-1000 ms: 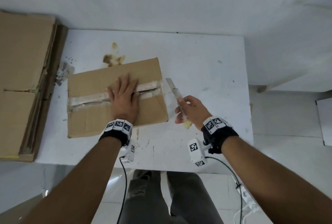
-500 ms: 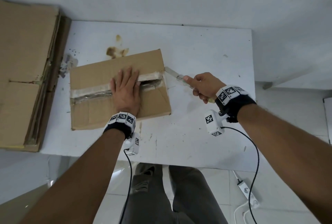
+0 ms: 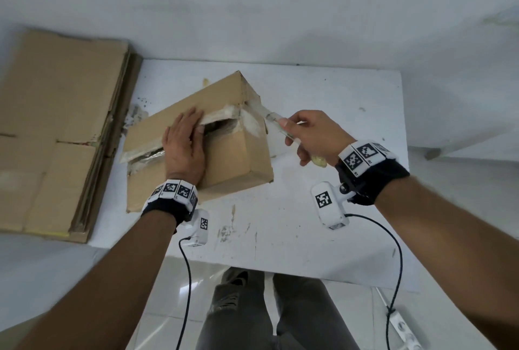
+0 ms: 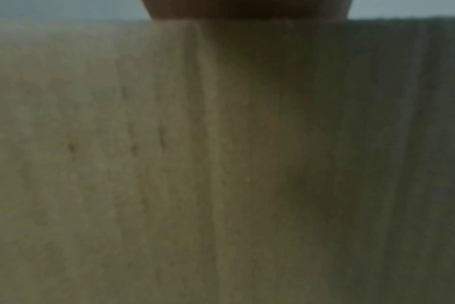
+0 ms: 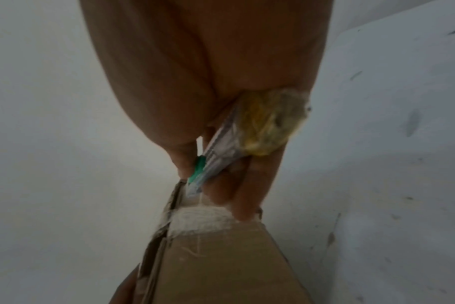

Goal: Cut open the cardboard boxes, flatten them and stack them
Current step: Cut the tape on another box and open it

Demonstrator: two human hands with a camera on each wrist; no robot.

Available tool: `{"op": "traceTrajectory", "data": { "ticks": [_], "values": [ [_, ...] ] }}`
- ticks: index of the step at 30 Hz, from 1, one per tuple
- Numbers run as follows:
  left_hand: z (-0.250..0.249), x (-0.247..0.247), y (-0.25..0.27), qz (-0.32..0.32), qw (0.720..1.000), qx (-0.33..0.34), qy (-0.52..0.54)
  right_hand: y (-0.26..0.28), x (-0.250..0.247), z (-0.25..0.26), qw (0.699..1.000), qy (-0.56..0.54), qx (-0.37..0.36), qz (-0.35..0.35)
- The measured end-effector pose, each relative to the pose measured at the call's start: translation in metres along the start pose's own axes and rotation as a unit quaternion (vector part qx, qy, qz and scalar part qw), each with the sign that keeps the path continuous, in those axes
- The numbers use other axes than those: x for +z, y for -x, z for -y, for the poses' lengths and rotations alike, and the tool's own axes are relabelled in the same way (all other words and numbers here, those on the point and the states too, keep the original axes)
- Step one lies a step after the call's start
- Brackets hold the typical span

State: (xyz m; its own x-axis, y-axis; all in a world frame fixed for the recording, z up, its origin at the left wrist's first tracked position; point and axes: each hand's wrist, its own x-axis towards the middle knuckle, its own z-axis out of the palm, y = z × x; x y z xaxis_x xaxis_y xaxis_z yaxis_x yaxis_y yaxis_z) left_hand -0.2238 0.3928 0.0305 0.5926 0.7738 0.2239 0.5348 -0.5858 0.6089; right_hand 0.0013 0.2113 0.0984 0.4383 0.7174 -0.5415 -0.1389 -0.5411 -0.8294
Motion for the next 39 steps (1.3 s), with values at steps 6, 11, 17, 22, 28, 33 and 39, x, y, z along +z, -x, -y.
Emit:
{"op": "traceTrajectory", "data": {
  "ticks": [6,11,17,22,28,33,39],
  "values": [
    [-0.002,-0.002,0.001,-0.015,1.0,0.01,0.007,-0.001,0.009,0.018,0.996,0.087,-0.007,-0.012],
    [0.001,0.012,0.005,0.007,1.0,0.014,-0.002,0.003,-0.01,0.01,0.988,0.155,-0.008,0.016],
    [-0.001,0.043,0.016,0.025,0.999,0.027,-0.036,-0.002,-0.003,-0.024,0.988,0.148,0.033,-0.006],
    [-0.001,0.056,0.008,0.049,0.997,0.033,-0.044,0.021,0.011,-0.064,0.952,0.268,0.055,0.135],
    [-0.004,0.05,0.017,0.127,0.991,0.029,-0.037,0.038,-0.035,-0.079,0.978,0.205,0.024,0.033],
    [-0.023,0.064,0.036,0.173,0.972,0.057,-0.149,0.03,-0.039,-0.092,0.987,0.161,0.003,-0.003],
    [-0.039,0.069,0.005,0.184,0.961,0.0,-0.205,0.027,-0.039,-0.078,0.967,0.235,-0.051,-0.081]
  ]
}}
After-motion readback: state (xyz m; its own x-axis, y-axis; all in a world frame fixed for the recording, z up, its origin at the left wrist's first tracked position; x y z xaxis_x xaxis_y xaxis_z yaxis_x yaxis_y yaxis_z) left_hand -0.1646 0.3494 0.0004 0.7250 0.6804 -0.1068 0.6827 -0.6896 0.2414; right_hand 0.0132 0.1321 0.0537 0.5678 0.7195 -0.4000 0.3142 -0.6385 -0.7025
